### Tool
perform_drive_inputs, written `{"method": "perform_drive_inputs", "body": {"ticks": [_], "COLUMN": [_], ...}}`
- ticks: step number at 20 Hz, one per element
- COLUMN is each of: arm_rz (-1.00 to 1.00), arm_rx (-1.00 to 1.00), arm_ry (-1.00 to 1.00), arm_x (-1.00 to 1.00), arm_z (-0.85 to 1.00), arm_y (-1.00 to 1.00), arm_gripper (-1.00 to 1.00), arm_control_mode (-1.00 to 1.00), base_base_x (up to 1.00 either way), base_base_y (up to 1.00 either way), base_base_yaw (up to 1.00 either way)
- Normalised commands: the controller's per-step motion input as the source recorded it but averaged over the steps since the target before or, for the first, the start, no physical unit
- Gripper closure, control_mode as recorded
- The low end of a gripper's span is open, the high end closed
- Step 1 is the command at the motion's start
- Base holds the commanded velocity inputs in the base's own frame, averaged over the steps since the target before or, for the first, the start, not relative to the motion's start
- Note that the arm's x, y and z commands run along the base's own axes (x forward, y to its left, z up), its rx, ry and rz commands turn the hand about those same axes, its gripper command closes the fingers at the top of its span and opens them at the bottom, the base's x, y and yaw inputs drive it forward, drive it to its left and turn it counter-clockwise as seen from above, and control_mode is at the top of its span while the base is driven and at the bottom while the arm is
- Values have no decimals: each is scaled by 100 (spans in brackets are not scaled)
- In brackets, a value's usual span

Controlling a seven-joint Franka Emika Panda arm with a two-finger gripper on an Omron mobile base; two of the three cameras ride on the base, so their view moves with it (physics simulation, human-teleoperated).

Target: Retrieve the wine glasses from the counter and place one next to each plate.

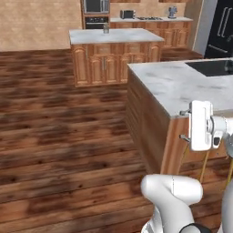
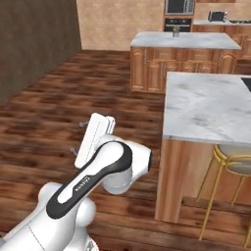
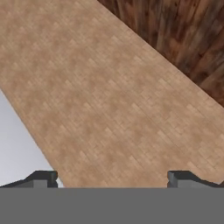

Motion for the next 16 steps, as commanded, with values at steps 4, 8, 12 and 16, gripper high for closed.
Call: {"method": "perform_drive_inputs", "body": {"ticks": [4, 8, 12, 16], "arm_rz": [0, 0, 0, 0], "arm_rx": [0, 0, 0, 0], "arm_ry": [0, 0, 0, 0], "arm_x": [0, 0, 0, 0], "arm_z": [0, 0, 0, 0], "arm_y": [0, 0, 0, 0], "arm_gripper": [-100, -100, -100, -100], "arm_control_mode": [100, 100, 100, 100], "base_base_x": [100, 100, 100, 100], "base_base_y": [100, 100, 100, 100], "base_base_yaw": [-11, -39, -51, -55]}}
